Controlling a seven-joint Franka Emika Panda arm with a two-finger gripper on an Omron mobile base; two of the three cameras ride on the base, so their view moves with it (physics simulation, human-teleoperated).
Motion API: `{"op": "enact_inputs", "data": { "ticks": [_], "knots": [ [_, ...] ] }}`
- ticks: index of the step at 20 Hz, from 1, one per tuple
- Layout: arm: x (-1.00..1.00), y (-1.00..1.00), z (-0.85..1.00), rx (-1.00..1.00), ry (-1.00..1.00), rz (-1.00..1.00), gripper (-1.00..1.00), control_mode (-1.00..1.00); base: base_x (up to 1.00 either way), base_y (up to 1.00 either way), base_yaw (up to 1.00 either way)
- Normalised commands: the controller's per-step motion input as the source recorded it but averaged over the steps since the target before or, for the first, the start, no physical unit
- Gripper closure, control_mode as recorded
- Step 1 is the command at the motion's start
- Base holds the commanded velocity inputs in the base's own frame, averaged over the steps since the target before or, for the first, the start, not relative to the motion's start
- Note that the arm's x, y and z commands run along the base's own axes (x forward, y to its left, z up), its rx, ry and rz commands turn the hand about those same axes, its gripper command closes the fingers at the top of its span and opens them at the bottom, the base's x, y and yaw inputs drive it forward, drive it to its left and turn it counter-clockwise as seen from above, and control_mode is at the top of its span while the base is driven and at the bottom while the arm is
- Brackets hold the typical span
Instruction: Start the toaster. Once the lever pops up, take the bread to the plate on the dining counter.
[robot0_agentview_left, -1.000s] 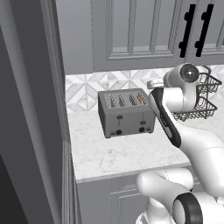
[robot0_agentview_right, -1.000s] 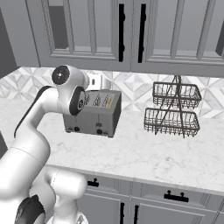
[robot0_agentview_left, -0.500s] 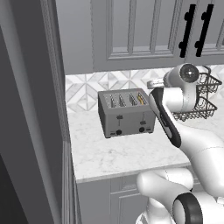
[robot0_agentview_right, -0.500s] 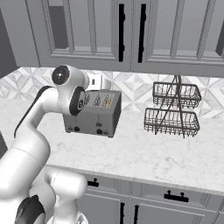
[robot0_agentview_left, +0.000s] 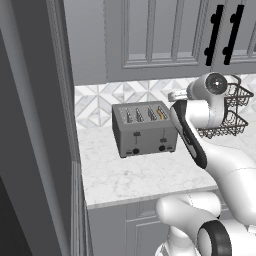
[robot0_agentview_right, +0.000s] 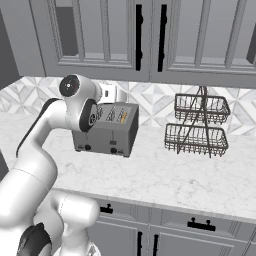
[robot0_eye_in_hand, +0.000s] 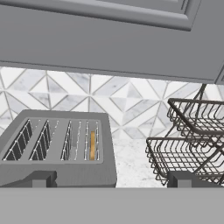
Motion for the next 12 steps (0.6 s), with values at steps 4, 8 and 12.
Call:
{"op": "enact_inputs", "data": {
  "ticks": [4,8,12],
  "knots": [
    [0.0,0.0,0.0,0.0,0.0,0.0,-1.0,-1.0,0.0,0.0,0.0],
    [0.0,0.0,0.0,0.0,0.0,0.0,-1.0,-1.0,0.0,0.0,0.0],
    [0.0,0.0,0.0,0.0,0.0,0.0,-1.0,-1.0,0.0,0.0,0.0]
  ]
}}
